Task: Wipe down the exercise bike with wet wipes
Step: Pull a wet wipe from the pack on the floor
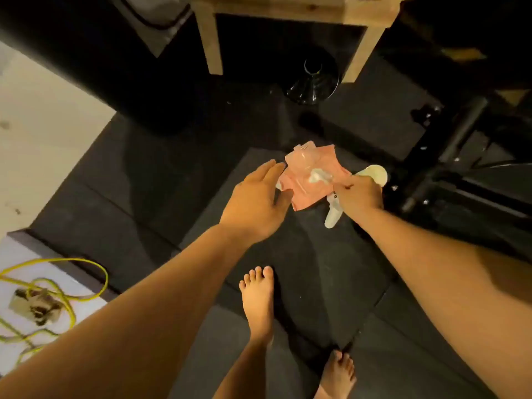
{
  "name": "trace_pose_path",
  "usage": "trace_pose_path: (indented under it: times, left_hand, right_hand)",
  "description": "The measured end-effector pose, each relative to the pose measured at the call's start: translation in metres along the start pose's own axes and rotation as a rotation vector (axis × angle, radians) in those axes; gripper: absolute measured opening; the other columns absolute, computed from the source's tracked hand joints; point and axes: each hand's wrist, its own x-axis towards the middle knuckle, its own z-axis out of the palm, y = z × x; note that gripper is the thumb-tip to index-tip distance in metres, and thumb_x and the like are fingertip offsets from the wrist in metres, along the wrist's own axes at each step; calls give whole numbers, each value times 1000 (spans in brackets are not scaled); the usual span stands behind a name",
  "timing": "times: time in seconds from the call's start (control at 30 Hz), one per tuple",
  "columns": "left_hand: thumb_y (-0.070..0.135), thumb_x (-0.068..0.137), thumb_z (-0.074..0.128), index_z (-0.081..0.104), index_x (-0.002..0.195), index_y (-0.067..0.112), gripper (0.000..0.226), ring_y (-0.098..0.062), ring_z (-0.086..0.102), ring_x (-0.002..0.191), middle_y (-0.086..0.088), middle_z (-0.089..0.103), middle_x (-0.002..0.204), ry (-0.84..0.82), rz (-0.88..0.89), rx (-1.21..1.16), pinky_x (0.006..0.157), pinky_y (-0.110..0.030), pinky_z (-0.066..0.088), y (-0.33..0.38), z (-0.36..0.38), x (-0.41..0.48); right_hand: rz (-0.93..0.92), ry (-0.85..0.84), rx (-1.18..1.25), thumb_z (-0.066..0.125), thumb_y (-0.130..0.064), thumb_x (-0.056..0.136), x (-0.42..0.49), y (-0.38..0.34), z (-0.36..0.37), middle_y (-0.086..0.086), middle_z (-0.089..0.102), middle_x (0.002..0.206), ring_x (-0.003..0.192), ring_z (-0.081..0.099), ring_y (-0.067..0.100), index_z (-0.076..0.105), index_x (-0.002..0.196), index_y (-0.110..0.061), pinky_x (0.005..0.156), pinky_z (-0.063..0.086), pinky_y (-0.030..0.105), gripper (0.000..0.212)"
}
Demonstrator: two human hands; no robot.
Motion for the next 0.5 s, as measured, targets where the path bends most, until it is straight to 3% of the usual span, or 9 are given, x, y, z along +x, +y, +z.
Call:
trace_pose_path:
  times: [0.13,0.27,0.37,0.5]
  left_hand:
    - [38,102,45,28,153,20,57,-20,25,147,1,23,162,-107,-27,-27,119,-39,26,-37,52,23]
    - [37,102,45,30,152,19,56,-19,29,146,1,28,160,-128,-28,-59,119,-41,28,-59,79,27]
    - [37,102,45,34,151,18,54,-18,31,145,2,32,158,-120,-27,-79,118,-39,29,-63,81,28]
    - [36,102,45,37,149,19,50,-16,40,138,2,37,154,-99,-69,-164,110,-26,33,-48,65,26]
  right_hand:
    - [-45,-53,-177,48,-16,96,57,19,68,8,64,115,105,59,30,64,115,-11,76,41,31,26]
    - [-5,17,-89,49,-16,98,88,24,105,8,62,123,111,59,30,62,120,-14,82,44,32,25]
    - [128,104,26,52,-16,97,98,27,102,6,61,118,101,59,26,66,114,-10,78,46,30,23]
    - [40,238,298,50,-18,94,67,20,57,-3,58,92,85,54,16,65,99,-13,67,45,24,16]
